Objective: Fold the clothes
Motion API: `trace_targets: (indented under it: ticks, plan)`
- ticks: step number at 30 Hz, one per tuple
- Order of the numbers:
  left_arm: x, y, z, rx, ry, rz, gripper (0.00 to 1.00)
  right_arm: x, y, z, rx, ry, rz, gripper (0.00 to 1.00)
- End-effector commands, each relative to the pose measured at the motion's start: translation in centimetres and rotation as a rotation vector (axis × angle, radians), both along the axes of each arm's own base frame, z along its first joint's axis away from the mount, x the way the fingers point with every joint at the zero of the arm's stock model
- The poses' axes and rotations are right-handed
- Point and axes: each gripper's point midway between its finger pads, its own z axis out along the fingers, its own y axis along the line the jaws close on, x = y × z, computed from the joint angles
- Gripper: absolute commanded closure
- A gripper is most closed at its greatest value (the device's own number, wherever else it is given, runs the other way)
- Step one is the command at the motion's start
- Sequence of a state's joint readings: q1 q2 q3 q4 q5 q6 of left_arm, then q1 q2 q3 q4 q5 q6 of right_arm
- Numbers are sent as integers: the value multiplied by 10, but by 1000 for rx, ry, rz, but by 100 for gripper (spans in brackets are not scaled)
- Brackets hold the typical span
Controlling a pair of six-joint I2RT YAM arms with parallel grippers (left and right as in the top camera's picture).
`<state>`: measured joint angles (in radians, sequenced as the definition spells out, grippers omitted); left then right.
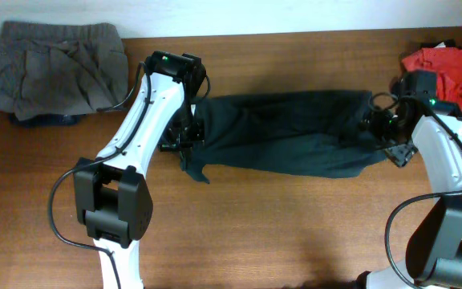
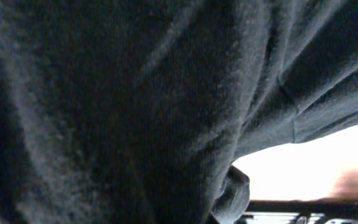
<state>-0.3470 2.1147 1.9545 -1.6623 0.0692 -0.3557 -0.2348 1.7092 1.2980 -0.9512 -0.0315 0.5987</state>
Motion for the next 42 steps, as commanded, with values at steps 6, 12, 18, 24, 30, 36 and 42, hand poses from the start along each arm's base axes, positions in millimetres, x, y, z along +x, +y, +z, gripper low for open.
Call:
trace_targets:
  ticks: [6,12,18,24,30,36,42]
  plan:
    - [-14,-18,15,7,-25,-117,99,-38,10,6,28,133,-6,14]
    - [-17,-26,15,25,-34,-180,99,-30,6,7,-9,101,93,14]
    - [-14,-20,14,61,-49,-187,99,-13,-15,9,-140,57,163,7]
    - [-5,-23,13,52,-86,-188,99,-9,-19,-6,-166,94,258,1]
    - [-1,-25,12,46,-104,-191,99,-6,-16,-31,-134,134,320,1]
    - [4,-22,11,64,-125,-195,99,4,17,-35,50,61,351,8]
    - [4,-23,11,62,-129,-195,99,8,16,-35,43,47,346,81]
